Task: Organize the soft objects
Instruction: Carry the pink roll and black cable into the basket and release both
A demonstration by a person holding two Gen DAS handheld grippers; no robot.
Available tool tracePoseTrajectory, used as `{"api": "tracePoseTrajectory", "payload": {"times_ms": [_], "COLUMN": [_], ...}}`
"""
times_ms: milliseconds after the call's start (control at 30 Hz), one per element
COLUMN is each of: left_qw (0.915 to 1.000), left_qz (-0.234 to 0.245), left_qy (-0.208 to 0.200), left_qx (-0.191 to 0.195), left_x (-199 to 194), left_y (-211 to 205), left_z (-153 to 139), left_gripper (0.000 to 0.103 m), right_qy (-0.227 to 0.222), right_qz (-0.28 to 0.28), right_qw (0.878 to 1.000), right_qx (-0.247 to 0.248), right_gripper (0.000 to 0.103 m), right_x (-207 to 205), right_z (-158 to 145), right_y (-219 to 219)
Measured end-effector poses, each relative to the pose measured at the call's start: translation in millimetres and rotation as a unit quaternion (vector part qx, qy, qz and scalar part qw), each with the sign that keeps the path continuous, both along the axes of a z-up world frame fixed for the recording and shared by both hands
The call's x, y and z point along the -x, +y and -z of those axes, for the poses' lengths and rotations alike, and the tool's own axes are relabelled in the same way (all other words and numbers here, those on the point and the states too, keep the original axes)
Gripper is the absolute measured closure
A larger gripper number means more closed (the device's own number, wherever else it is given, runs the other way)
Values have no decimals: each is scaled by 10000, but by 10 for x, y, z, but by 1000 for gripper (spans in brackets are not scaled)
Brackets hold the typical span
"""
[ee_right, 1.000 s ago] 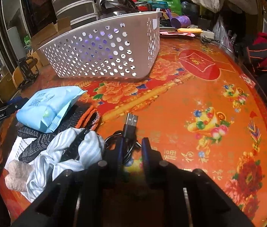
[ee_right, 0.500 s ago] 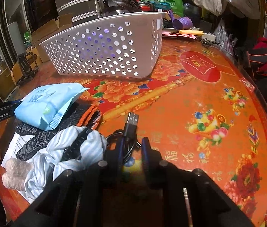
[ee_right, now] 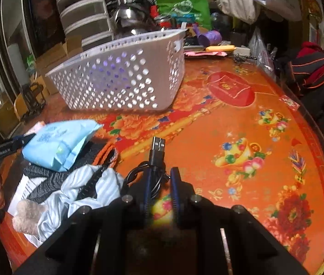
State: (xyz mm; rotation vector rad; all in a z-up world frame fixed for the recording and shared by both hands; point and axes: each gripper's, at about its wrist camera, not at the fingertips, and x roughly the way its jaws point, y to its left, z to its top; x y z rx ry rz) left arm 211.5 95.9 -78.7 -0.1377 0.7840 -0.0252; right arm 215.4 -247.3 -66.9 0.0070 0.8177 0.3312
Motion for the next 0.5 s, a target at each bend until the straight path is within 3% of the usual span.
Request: {"api": "tracePoseTrajectory", "payload": {"times_ms": [167, 367, 500], "left_qw": [9999, 9996, 9986], "left_qz": [11, -28, -103], "left_qy": [-103, -263, -439], "left_qx": [12, 27, 261], "left_x": [38, 94, 147], "left_y": [-8, 8, 84], "left_z": [-36, -91, -165], "left_gripper": [74, 74, 74], "right_qy": [-161, -342, -477], "right_qz": [174, 191, 275], "right_qw": [9994, 9990, 9984], "right_qx": [-261, -231, -155], "right_gripper": [88, 89, 89], "right_x": [32, 74, 65], "right_z": [-53, -101, -147], "right_y": [-131, -120, -119]}}
